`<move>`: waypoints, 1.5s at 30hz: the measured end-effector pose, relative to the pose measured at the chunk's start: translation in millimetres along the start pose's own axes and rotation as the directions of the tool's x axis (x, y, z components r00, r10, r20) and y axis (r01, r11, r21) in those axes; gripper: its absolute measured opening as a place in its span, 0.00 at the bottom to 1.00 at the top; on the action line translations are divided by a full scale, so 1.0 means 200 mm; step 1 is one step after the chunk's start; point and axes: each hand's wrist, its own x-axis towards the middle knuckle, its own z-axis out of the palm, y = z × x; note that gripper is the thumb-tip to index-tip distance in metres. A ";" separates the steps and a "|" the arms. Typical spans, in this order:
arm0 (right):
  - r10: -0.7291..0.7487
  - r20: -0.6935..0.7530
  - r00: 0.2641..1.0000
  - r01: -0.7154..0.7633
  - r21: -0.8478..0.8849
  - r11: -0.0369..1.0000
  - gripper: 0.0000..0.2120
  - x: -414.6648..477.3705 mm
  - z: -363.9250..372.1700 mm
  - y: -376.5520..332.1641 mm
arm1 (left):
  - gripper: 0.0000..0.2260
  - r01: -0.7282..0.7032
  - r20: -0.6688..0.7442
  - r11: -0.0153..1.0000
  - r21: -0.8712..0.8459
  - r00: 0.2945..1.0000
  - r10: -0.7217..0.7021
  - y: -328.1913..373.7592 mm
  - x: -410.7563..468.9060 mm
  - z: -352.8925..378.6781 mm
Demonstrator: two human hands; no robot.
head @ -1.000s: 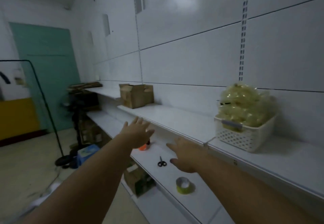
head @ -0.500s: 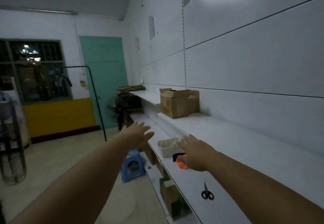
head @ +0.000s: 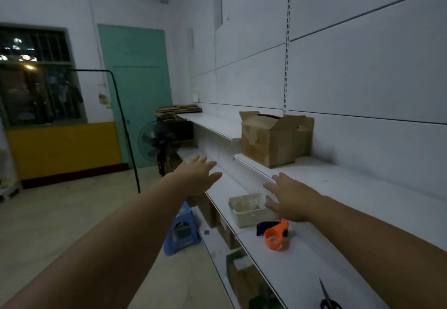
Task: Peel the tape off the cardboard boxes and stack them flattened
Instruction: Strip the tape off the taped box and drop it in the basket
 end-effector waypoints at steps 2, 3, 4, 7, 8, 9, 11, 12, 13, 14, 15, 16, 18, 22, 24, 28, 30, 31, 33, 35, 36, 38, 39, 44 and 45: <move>0.065 -0.026 0.998 -0.064 0.025 0.998 0.29 0.12 0.01 0.02 | 0.27 -0.037 -0.012 0.999 -0.015 0.999 0.036 -0.07 0.16 0.02; 0.095 -0.040 0.995 -0.094 0.043 0.995 0.30 0.17 0.03 0.03 | 0.27 -0.054 -0.017 0.997 -0.050 0.998 0.053 -0.09 0.24 0.04; 0.117 -0.039 0.992 -0.115 0.052 0.992 0.29 0.22 0.04 0.04 | 0.27 -0.066 -0.014 0.993 -0.102 0.998 0.065 -0.10 0.31 0.06; 0.156 -0.001 0.988 -0.156 0.016 0.988 0.28 0.32 0.10 0.10 | 0.27 -0.113 0.012 0.976 -0.186 0.993 0.117 -0.11 0.51 0.15; 0.169 -0.012 0.985 -0.169 0.007 0.986 0.28 0.36 0.11 0.14 | 0.27 -0.131 0.012 0.972 -0.195 0.991 0.136 -0.11 0.58 0.18; 0.185 -0.040 0.982 -0.185 0.010 0.983 0.28 0.41 0.11 0.17 | 0.26 -0.145 0.005 0.968 -0.206 0.989 0.149 -0.12 0.65 0.20; 0.241 -0.118 0.963 -0.236 0.056 0.970 0.29 0.50 0.11 0.24 | 0.26 -0.163 -0.012 0.960 -0.226 0.986 0.165 -0.12 0.78 0.24; 0.288 -0.146 0.946 -0.275 0.105 0.956 0.31 0.55 0.12 0.26 | 0.26 -0.163 -0.006 0.958 -0.237 0.986 0.167 -0.12 0.84 0.26; 0.347 -0.162 0.924 -0.318 0.181 0.931 0.32 0.60 0.13 0.28 | 0.26 -0.161 0.006 0.956 -0.245 0.986 0.167 -0.12 0.89 0.27; 0.409 -0.169 0.897 -0.355 0.277 0.893 0.33 0.65 0.15 0.30 | 0.26 -0.154 0.011 0.955 -0.255 0.987 0.162 -0.13 0.95 0.29; 0.469 -0.172 0.866 -0.380 0.383 0.842 0.34 0.72 0.17 0.32 | 0.27 -0.140 0.011 0.953 -0.269 0.989 0.149 -0.13 1.01 0.31; 0.528 -0.168 0.832 -0.396 0.488 0.778 0.34 0.78 0.18 0.35 | 0.28 -0.120 0.014 0.947 -0.298 0.991 0.130 -0.13 1.07 0.34; 0.608 -0.142 0.781 -0.408 0.621 0.669 0.34 0.89 0.22 0.40 | 0.29 -0.091 0.011 0.924 -0.372 0.995 0.102 -0.11 1.18 0.39; 0.636 -0.143 0.758 -0.301 0.789 0.536 0.38 1.03 0.33 0.45 | 0.29 -0.015 0.027 0.828 -0.561 0.999 0.037 -0.07 1.42 0.49; 0.617 -0.164 0.770 -0.202 0.854 0.479 0.40 1.04 0.36 0.46 | 0.29 0.032 0.084 0.737 -0.675 0.996 0.034 -0.05 1.54 0.53; 0.617 -0.217 0.756 -0.108 0.889 0.445 0.48 1.02 0.36 0.49 | 0.09 -0.057 0.040 0.447 -0.893 0.978 0.205 -0.06 1.74 0.58; 0.631 -0.257 0.732 -0.052 0.902 0.428 0.42 1.01 0.34 0.49 | 0.08 -0.123 -0.020 0.374 -0.919 0.963 0.269 -0.07 1.81 0.61; 0.638 -0.259 0.725 -0.049 0.905 0.423 0.39 1.01 0.33 0.48 | 0.08 -0.146 -0.046 0.372 -0.917 0.963 0.264 -0.08 1.83 0.63; 0.663 -0.241 0.709 -0.077 0.908 0.412 0.35 1.01 0.32 0.47 | 0.06 -0.186 -0.096 0.386 -0.904 0.966 0.239 -0.09 1.86 0.65; 0.698 -0.228 0.679 -0.090 0.917 0.388 0.33 1.00 0.31 0.47 | 0.07 -0.237 -0.142 0.369 -0.899 0.954 0.266 -0.09 1.85 0.68; 0.728 -0.221 0.649 -0.095 0.926 0.366 0.31 0.99 0.30 0.47 | 0.10 -0.270 -0.163 0.355 -0.895 0.939 0.304 -0.10 1.84 0.68; 0.792 -0.234 0.564 -0.092 0.935 0.342 0.25 0.95 0.25 0.46 | 0.15 -0.349 -0.225 0.296 -0.889 0.896 0.382 -0.10 1.78 0.69; 0.823 -0.252 0.509 -0.093 0.934 0.344 0.21 0.91 0.22 0.44 | 0.15 -0.417 -0.295 0.255 -0.872 0.865 0.406 -0.10 1.75 0.69; 0.931 -0.222 0.291 -0.103 0.960 0.261 0.17 0.70 0.05 0.41 | 0.23 -0.700 -0.634 0.075 -0.710 0.682 0.366 -0.04 1.61 0.63; 0.945 -0.189 0.266 -0.116 0.967 0.226 0.18 0.66 0.00 0.41 | 0.24 -0.732 -0.680 0.027 -0.680 0.645 0.350 -0.01 1.58 0.59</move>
